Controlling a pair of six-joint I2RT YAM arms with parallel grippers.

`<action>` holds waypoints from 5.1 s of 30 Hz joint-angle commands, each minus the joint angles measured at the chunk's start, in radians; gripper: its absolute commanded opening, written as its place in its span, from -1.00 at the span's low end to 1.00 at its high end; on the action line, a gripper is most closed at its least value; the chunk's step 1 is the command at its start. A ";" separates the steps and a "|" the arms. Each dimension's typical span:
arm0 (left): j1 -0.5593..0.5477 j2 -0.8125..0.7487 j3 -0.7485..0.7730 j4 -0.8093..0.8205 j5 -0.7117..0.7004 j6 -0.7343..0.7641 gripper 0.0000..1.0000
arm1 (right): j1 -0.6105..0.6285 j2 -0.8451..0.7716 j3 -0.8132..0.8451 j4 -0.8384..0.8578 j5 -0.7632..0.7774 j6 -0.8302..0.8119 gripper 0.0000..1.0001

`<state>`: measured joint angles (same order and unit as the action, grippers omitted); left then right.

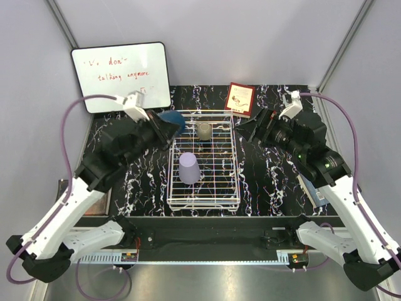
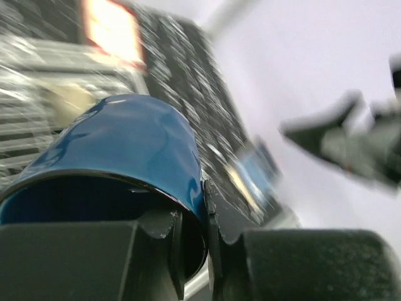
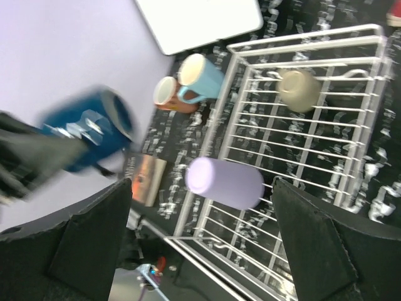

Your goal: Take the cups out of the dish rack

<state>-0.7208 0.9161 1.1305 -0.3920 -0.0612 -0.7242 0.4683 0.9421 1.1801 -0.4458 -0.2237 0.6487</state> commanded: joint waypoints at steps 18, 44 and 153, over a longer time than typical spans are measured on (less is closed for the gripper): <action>0.385 0.412 0.155 -0.525 -0.287 0.256 -1.00 | 0.000 0.004 -0.010 -0.209 0.187 -0.115 1.00; 0.566 0.728 0.012 -0.246 -0.048 0.312 -1.00 | 0.000 -0.029 -0.100 -0.255 0.184 -0.104 0.99; 0.118 0.039 -0.191 0.596 0.401 -0.254 -1.00 | 0.000 -0.241 -0.184 -0.168 0.233 0.065 0.96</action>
<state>-0.6571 0.9268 1.0267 -0.2459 0.0135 -0.8085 0.4683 0.8150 1.0031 -0.7326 -0.0334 0.6453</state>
